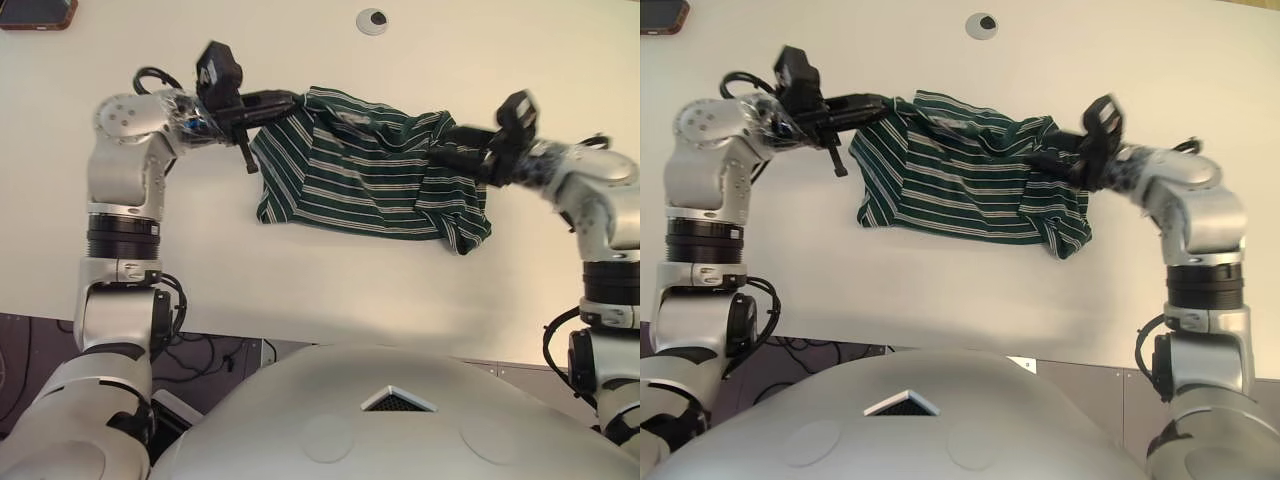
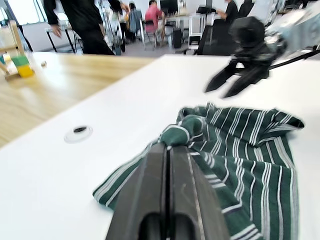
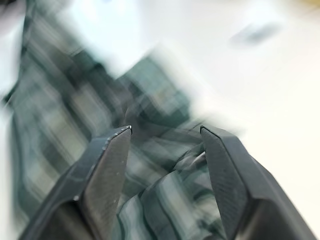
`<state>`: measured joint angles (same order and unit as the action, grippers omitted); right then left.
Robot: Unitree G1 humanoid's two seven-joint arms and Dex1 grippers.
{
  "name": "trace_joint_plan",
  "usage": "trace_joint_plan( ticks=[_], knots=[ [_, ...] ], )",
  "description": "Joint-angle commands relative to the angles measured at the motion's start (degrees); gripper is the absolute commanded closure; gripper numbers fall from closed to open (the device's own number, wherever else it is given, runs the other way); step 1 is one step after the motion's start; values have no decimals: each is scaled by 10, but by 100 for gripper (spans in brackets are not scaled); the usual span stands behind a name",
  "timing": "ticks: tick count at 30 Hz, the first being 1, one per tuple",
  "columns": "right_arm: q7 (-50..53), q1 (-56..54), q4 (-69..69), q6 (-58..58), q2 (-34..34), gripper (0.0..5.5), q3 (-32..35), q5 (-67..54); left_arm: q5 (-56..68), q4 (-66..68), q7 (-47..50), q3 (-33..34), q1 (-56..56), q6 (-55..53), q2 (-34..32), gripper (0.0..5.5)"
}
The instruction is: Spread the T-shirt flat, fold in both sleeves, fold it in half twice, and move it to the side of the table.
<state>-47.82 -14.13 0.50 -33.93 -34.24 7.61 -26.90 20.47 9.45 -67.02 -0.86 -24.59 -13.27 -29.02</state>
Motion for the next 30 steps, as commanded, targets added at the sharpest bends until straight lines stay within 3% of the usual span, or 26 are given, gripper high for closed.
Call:
trace_joint_plan(
  ticks=[1,5,12,16,20,25,30],
  knots=[
    [72,40,-58,4,19,294,41,4,58,-54,25,31,-16,-62,3,549],
    [116,71,-125,10,39,294,-4,30,140,-122,69,71,-21,-133,13,549],
    [98,53,-171,52,19,294,-223,186,215,-182,119,100,-76,-187,10,549],
    [56,56,-126,109,-75,294,-285,305,219,-180,113,107,-116,-182,-10,549],
    [41,29,-83,135,-107,294,-233,307,245,-179,114,130,-154,-191,-23,549],
    [65,-24,-132,5,5,294,-79,105,404,-213,132,182,-189,-277,-29,549],
    [90,-35,-206,-101,58,294,-16,-40,460,-230,123,180,-195,-316,-51,549]
  ],
)
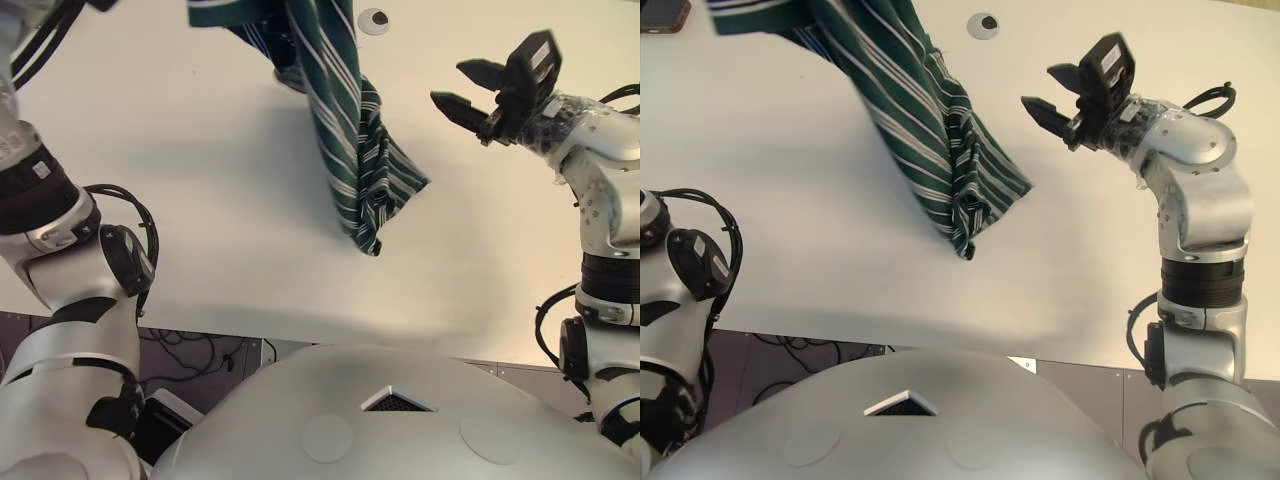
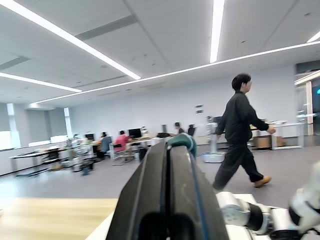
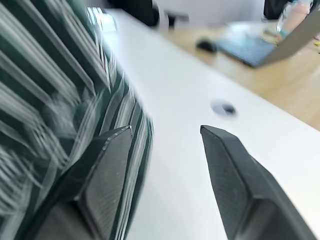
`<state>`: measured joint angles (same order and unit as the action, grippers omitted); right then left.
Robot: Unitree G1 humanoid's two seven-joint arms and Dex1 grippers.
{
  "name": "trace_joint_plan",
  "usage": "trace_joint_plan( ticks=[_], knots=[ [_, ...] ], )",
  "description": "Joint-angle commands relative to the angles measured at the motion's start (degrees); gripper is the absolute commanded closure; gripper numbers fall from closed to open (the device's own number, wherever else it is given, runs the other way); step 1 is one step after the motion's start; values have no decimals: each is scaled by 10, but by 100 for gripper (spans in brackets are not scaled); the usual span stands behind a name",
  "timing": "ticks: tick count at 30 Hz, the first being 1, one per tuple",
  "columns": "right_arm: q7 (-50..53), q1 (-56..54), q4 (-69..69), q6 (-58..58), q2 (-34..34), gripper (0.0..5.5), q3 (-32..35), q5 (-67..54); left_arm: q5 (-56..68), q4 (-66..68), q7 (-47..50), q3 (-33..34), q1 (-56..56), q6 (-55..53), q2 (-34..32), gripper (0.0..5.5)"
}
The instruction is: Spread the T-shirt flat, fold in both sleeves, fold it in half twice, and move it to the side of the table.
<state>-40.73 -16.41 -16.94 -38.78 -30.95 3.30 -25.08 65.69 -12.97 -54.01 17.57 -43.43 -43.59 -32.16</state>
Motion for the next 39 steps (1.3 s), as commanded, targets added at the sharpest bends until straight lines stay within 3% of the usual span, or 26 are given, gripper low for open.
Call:
trace_joint_plan(
  ticks=[1,5,9,13,17,25,39],
  knots=[
    [22,-11,-35,-69,30,294,28,-76,4,-6,-12,-9,-3,-12,-24,549],
    [31,11,-34,-117,51,294,26,-131,-7,-7,-26,-22,4,-7,-32,549],
    [-48,63,-25,-113,28,294,38,-192,-8,-5,-33,-26,0,-8,-33,549],
    [-61,86,-2,-94,35,294,19,-180,-4,-5,-35,-25,-4,-10,-37,549],
    [-44,72,46,-73,75,229,-12,-160,-1,-1,-40,-27,-13,-10,-39,550],
    [-51,39,112,-52,130,229,-71,-142,-2,6,-52,-33,-25,-10,-40,550],
    [-84,21,172,-23,145,446,-92,-124,-18,24,-60,-37,-23,2,-36,550]
  ],
)
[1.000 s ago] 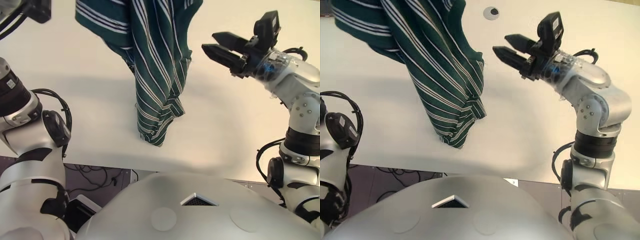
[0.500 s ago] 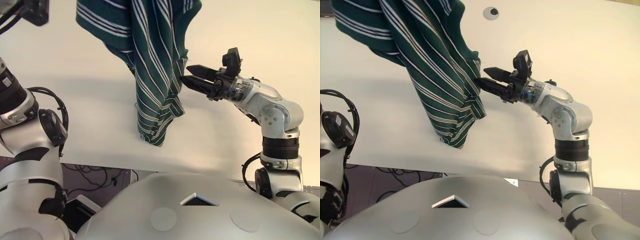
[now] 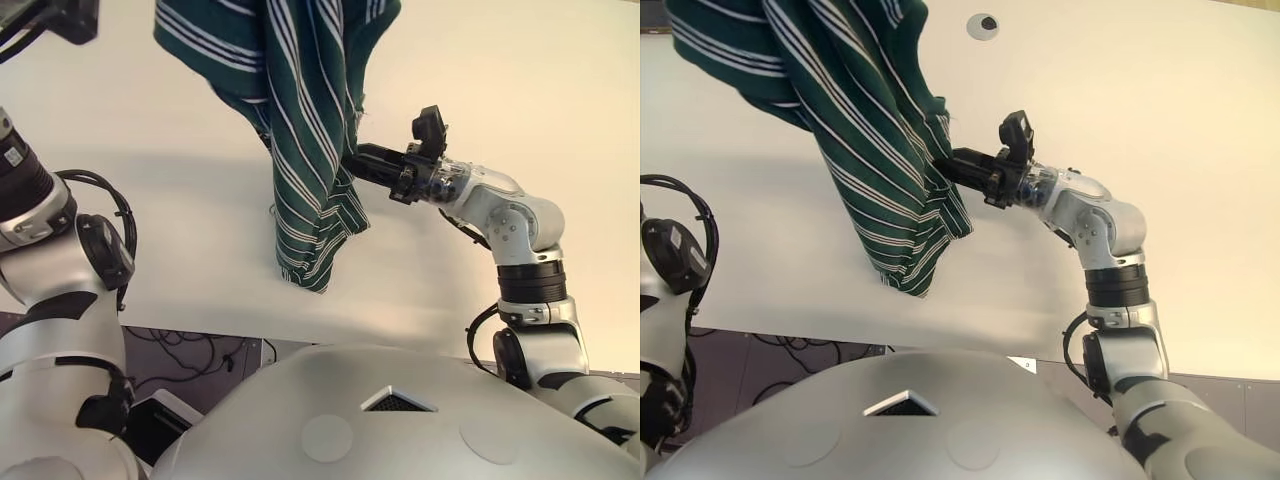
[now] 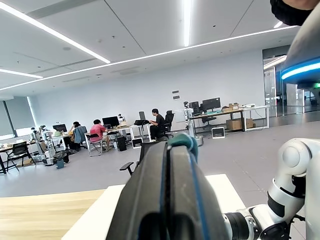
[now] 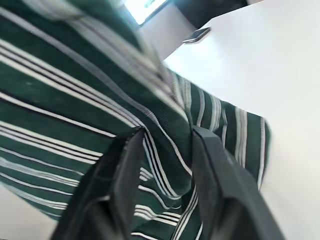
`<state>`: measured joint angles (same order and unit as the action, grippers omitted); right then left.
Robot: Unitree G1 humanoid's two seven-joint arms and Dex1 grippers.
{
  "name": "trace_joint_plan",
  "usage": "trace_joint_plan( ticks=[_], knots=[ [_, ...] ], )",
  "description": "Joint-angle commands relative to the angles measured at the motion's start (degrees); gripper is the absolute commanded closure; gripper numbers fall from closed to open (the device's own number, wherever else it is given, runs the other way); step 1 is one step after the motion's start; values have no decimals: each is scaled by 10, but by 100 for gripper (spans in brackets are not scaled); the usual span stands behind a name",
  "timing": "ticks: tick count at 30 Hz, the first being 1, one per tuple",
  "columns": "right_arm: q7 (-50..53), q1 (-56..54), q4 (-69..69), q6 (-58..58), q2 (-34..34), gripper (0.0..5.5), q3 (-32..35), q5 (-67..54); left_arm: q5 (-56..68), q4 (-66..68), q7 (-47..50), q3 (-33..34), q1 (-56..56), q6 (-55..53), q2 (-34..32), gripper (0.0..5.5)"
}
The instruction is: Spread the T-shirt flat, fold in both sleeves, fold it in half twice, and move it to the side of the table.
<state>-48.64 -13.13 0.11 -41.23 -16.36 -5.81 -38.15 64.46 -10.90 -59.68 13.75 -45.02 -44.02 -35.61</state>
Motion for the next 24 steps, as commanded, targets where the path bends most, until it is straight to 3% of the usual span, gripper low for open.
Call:
trace_joint_plan(
  ticks=[1,6,8,12,15,17,20,24],
  knots=[
    [-5,-12,3,1,-1,466,-1,7,-6,4,-4,1,-8,6,-2,550],
    [4,-23,11,7,2,548,10,11,-13,6,-3,1,-8,12,-2,550],
    [41,-43,39,40,13,548,29,34,-40,20,-6,-5,-8,33,-2,550],
    [126,-165,150,177,13,548,99,95,-293,271,5,-98,-94,257,17,550],
    [202,-355,342,334,-30,548,99,207,-537,568,100,-217,-229,513,44,550],
    [248,-463,468,387,-53,548,84,265,-668,688,211,-292,-297,597,49,550],
    [306,-582,616,436,-79,548,62,333,-827,802,379,-393,-377,640,56,550],
    [365,-678,720,487,-99,548,40,406,-919,878,494,-434,-449,620,84,550]
  ],
)
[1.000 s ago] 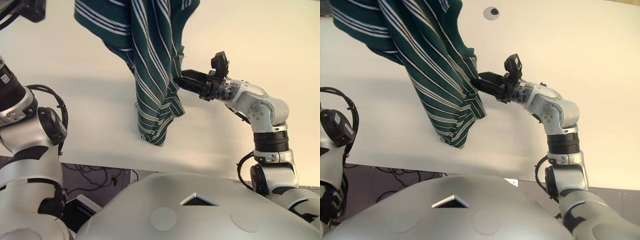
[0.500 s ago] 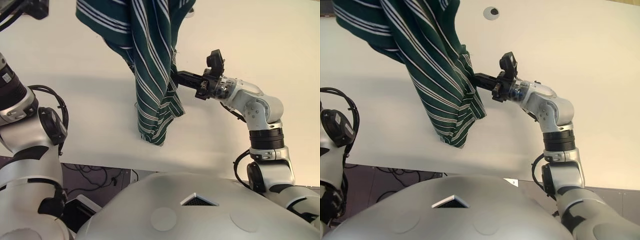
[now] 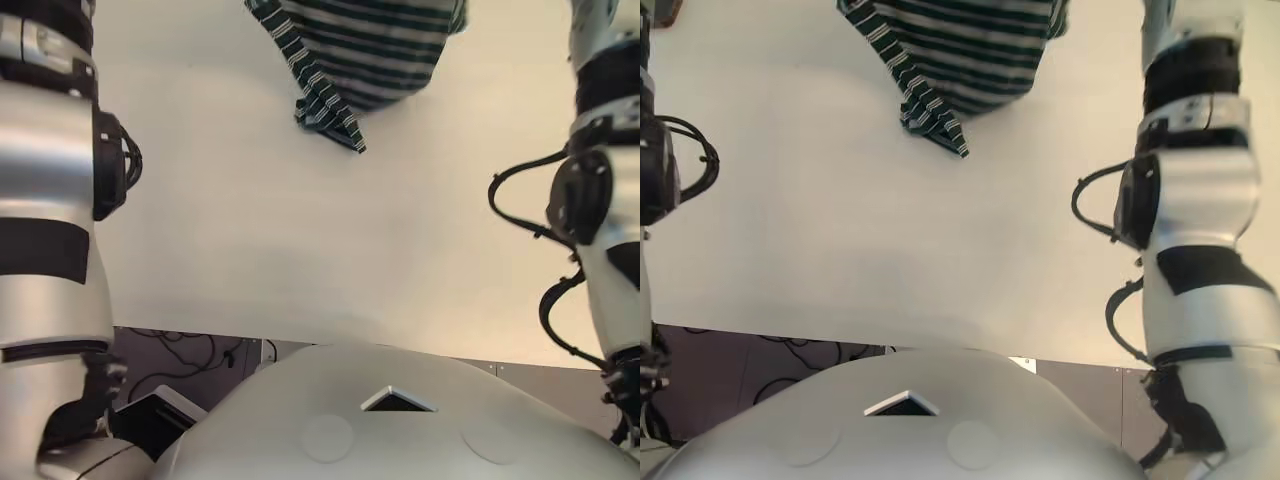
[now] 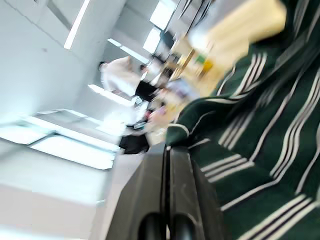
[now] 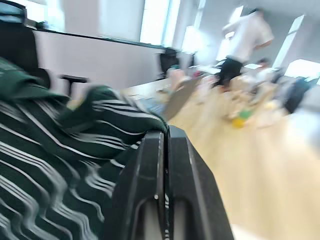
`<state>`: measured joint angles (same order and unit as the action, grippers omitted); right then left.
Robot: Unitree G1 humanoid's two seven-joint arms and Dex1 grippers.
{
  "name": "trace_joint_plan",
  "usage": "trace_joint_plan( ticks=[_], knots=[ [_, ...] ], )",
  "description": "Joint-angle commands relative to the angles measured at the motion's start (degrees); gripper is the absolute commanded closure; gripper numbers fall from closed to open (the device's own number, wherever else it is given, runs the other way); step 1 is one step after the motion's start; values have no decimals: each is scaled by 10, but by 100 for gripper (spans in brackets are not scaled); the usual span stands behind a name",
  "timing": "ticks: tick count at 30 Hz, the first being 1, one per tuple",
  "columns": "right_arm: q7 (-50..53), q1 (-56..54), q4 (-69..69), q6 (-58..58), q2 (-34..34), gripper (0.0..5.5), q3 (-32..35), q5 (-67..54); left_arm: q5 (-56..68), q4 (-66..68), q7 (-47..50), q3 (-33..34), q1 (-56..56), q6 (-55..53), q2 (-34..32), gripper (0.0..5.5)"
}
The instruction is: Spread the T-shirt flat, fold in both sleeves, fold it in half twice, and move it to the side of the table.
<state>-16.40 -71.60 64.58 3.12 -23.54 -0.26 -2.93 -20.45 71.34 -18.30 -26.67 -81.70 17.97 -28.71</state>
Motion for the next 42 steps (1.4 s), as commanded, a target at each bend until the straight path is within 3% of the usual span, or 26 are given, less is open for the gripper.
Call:
trace_joint_plan(
  ticks=[1,12,14,16,18,19,20,21,22,23,24,26,28,30,32,38,40,42],
  knots=[
    [53,-108,91,52,-30,548,-17,68,-85,65,91,-32,-93,-3,20,550],
    [73,-142,121,110,-56,548,25,97,-135,80,155,-2,-143,14,40,550],
    [7,-115,111,133,-58,548,47,72,-116,79,119,18,-118,41,37,550],
    [-123,-72,88,145,-55,548,82,18,-58,75,30,71,-70,88,24,550],
    [-360,57,-66,44,-57,548,104,-106,45,62,-142,152,6,145,1,550],
    [-447,159,-213,-55,-74,548,96,-187,102,51,-245,192,43,156,-7,550],
    [-504,306,-406,-194,-122,548,89,-307,191,13,-404,241,96,101,-18,550],
    [-531,456,-578,-305,-177,548,94,-411,307,-113,-548,263,183,-40,-43,550],
    [-554,609,-720,-388,-230,548,106,-494,448,-310,-628,261,307,-213,-94,550],
    [-568,737,-824,-418,-266,548,111,-520,569,-503,-648,244,432,-341,-146,550],
    [-568,821,-885,-424,-281,548,107,-521,635,-651,-642,214,538,-387,-194,550],
    [-547,896,-936,-400,-285,548,70,-468,609,-765,-621,162,662,-320,-233,550],
    [-499,911,-920,-341,-269,548,9,-332,520,-763,-622,139,733,-202,-229,550],
    [-472,923,-922,-327,-252,548,-5,-264,421,-721,-619,134,767,-67,-220,550],
    [-436,936,-935,-338,-236,548,-6,-229,370,-701,-614,143,804,-1,-219,550],
    [-359,988,-957,-369,-232,548,15,-186,289,-685,-567,165,884,138,-217,550],
    [-371,1019,-971,-372,-241,548,34,-203,292,-679,-557,173,905,140,-223,550],
    [-386,1022,-961,-362,-244,505,39,-208,298,-666,-555,177,909,132,-227,510]
  ],
)
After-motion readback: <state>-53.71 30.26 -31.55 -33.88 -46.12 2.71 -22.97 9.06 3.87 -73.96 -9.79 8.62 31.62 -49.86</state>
